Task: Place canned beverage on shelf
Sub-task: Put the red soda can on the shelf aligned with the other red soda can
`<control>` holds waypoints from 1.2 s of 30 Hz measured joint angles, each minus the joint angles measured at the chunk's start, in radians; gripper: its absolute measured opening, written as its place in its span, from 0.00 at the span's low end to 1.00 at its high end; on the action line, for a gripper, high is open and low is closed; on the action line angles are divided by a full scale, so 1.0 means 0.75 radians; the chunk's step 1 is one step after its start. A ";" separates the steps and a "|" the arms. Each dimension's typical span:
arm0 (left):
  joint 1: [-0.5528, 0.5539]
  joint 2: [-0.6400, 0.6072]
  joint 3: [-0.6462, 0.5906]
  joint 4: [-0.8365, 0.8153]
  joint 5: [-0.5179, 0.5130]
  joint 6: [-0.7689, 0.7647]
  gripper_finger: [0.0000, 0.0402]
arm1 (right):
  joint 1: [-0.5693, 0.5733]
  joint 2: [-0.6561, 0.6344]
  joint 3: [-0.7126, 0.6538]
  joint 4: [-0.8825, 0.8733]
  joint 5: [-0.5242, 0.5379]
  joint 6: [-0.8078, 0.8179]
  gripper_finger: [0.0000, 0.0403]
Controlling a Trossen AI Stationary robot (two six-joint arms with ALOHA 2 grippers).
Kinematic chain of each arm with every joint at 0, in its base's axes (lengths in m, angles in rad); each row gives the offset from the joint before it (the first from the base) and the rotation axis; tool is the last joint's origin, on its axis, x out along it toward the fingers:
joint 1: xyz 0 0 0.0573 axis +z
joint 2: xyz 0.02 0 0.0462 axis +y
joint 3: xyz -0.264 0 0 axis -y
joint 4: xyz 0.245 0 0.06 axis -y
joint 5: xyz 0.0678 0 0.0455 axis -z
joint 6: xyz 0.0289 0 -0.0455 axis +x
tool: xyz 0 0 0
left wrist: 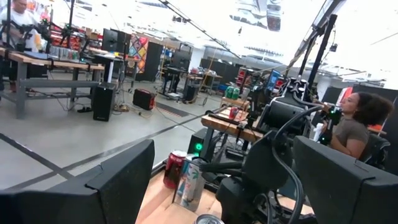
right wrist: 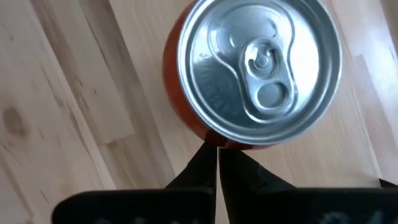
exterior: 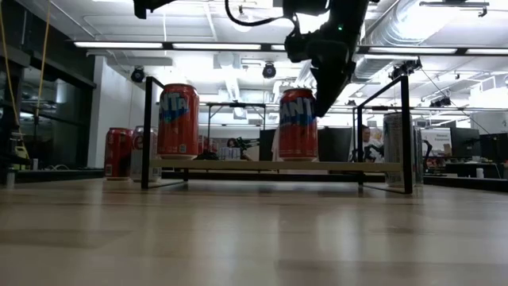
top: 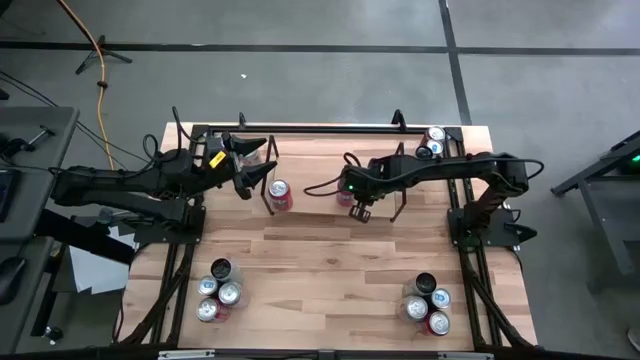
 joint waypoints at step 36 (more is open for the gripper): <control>0.000 0.000 0.000 -0.001 -0.002 0.000 0.84 | -0.096 0.133 0.000 0.416 -0.060 -0.022 0.00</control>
